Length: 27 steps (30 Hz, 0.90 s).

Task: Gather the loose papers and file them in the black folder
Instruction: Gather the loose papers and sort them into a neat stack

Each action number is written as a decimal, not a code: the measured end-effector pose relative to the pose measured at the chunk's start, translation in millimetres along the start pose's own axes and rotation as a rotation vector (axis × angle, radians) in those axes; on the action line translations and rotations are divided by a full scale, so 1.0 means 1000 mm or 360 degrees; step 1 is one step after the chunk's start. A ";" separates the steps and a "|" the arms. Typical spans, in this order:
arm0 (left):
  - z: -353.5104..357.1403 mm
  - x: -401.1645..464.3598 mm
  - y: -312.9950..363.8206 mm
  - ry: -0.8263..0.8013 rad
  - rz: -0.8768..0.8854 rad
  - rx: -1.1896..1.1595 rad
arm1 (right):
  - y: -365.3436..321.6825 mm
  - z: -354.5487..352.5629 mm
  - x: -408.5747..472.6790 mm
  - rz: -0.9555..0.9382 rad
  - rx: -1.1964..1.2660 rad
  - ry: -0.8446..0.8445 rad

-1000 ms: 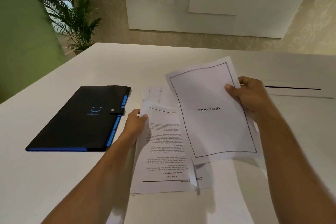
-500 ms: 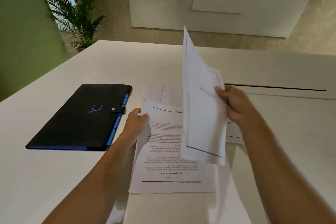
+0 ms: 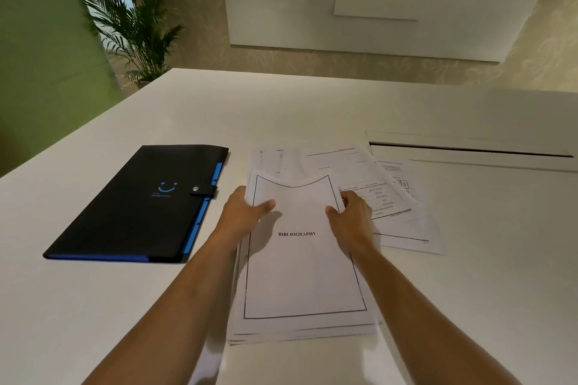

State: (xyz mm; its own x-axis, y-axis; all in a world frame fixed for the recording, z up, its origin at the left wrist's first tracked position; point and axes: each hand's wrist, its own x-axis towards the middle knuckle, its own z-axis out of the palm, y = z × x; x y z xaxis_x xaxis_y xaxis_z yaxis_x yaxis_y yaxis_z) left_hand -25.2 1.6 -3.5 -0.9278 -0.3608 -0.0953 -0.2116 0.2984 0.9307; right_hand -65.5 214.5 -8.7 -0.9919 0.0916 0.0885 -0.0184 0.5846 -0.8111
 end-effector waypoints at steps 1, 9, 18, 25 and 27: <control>0.001 0.000 0.000 -0.0003 0.0047 0.0025 | 0.000 0.001 -0.001 -0.0018 -0.0004 -0.0003; -0.018 -0.004 0.025 -0.0161 0.0367 -0.0349 | 0.001 -0.019 0.013 0.0092 0.0462 -0.0095; -0.015 -0.003 0.063 -0.0059 0.0518 -0.0721 | -0.009 -0.045 0.024 -0.0174 0.1087 -0.0587; -0.003 0.004 0.073 0.0192 0.0476 -0.0749 | -0.016 -0.065 0.029 -0.0291 0.0814 -0.0289; -0.002 0.012 0.073 0.0374 0.0256 -0.0614 | -0.012 -0.077 0.038 -0.0195 0.0818 -0.0229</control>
State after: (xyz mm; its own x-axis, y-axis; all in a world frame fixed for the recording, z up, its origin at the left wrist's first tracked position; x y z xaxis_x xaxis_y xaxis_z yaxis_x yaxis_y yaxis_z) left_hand -50.9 17.6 64.1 -0.8354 -0.5401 0.1017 0.0998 0.0329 0.9945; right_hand -93.5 272.8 49.2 -0.9851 -0.0849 0.1493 -0.1583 0.1116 -0.9811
